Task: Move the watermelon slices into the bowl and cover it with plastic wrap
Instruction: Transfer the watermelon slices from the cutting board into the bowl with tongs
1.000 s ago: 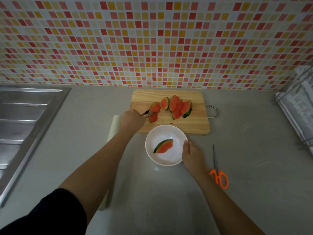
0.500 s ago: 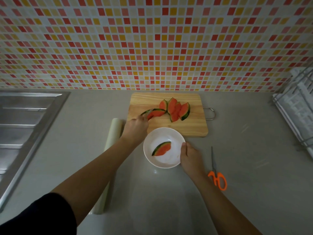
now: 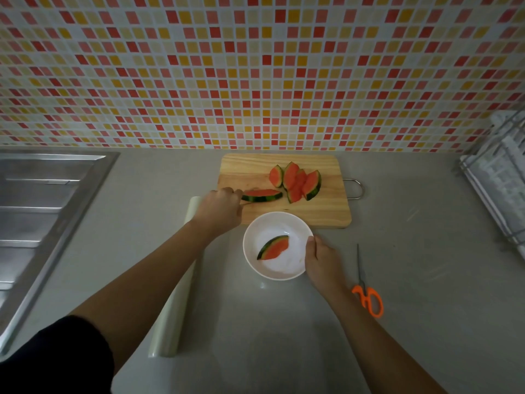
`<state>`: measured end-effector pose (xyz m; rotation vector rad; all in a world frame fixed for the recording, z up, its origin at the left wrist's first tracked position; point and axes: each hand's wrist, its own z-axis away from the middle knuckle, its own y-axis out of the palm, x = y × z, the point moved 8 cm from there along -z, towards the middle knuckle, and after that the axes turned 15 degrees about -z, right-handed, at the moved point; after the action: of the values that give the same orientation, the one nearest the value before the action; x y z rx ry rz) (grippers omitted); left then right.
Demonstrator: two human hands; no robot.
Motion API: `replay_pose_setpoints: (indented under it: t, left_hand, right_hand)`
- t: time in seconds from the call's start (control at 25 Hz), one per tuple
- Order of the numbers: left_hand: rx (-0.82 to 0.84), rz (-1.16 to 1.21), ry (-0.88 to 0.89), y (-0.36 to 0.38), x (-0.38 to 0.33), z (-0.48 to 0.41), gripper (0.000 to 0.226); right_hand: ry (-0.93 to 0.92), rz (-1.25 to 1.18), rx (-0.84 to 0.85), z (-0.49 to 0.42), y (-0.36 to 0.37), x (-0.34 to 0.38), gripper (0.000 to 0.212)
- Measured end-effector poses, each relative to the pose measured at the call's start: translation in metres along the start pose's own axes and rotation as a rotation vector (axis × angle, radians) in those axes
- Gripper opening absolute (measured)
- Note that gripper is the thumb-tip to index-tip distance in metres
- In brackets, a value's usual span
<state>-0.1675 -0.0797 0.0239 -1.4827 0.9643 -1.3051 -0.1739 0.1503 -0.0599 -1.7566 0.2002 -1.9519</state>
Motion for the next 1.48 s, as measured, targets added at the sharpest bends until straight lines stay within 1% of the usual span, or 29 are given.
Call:
replay_pose_setpoints:
  t: [0.08,0.16,0.24,0.28,0.36,0.44,0.48,0.52,0.6,0.72,0.8,0.88,0.96,1.04,1.08,1.12,1.2,1.28,1.36,1.48]
  left_hand:
    - [0.031,-0.050,0.047,0.000,-0.003,-0.004,0.028]
    - [0.019,-0.090,0.060,-0.005,-0.004,-0.006,0.027]
    - [-0.025,-0.006,-0.008,-0.016,0.005,-0.003,0.029]
    - [-0.046,0.103,-0.072,-0.023,0.013,0.001,0.029]
    - [-0.038,0.416,-0.225,-0.029,0.035,0.010,0.024]
    - [0.098,0.756,-0.317,-0.022,0.048,0.020,0.022]
    - [0.191,0.866,-0.307,-0.018,0.046,0.026,0.023]
    - [0.273,0.914,-0.264,-0.014,0.038,0.033,0.024]
    - [0.369,0.868,-0.161,-0.005,0.016,0.044,0.023]
    - [0.440,0.715,-0.038,0.006,-0.017,0.050,0.019]
    - [0.452,0.589,0.044,0.001,-0.024,0.048,0.021]
    - [0.420,0.468,0.073,-0.013,-0.011,0.042,0.023]
    - [0.333,0.476,0.013,-0.029,0.014,0.030,0.022]
    - [0.171,0.541,-0.147,-0.039,0.038,0.012,0.019]
    - [0.096,0.535,-0.223,-0.038,0.043,0.004,0.020]
    - [0.065,0.504,-0.264,-0.032,0.041,-0.003,0.023]
    - [0.117,0.467,-0.271,-0.007,0.022,-0.014,0.031]
    - [0.159,0.499,-0.247,0.017,0.001,-0.020,0.033]
    - [0.096,0.508,-0.236,0.025,-0.014,-0.025,0.030]
    - [-0.040,0.358,-0.203,0.023,-0.031,-0.030,0.029]
  right_hand:
    - [-0.005,0.009,0.007,0.000,0.001,0.000,0.033]
    - [-0.003,0.012,0.011,0.000,0.002,0.000,0.034]
    - [0.002,0.001,0.013,-0.002,0.002,0.000,0.035]
    - [0.004,-0.009,0.014,-0.002,0.002,0.000,0.037]
    - [0.000,-0.027,0.017,-0.002,0.002,0.000,0.039]
    - [0.004,-0.045,0.005,0.000,0.001,0.000,0.042]
    - [0.018,-0.060,-0.011,0.000,0.000,-0.001,0.044]
    - [0.036,-0.077,-0.028,0.000,-0.001,-0.002,0.046]
    - [0.064,-0.094,-0.047,-0.001,-0.001,-0.004,0.048]
    - [0.071,-0.077,-0.025,-0.002,0.001,-0.004,0.046]
    - [0.072,-0.080,-0.015,-0.001,0.001,-0.003,0.045]
    - [0.071,-0.079,-0.019,-0.001,0.000,-0.003,0.047]
    - [0.064,-0.067,-0.023,0.000,0.000,-0.004,0.049]
    - [0.056,-0.062,-0.027,-0.001,0.001,-0.004,0.049]
    - [0.053,-0.064,-0.031,-0.002,0.001,-0.004,0.048]
    - [0.051,-0.070,-0.034,-0.002,0.001,-0.004,0.048]
    - [0.046,-0.086,-0.032,-0.002,0.002,-0.005,0.047]
    - [0.040,-0.099,-0.030,-0.001,0.002,-0.006,0.047]
    - [0.044,-0.098,-0.034,-0.001,0.002,-0.006,0.045]
    - [0.028,-0.085,-0.027,-0.002,0.002,-0.005,0.044]
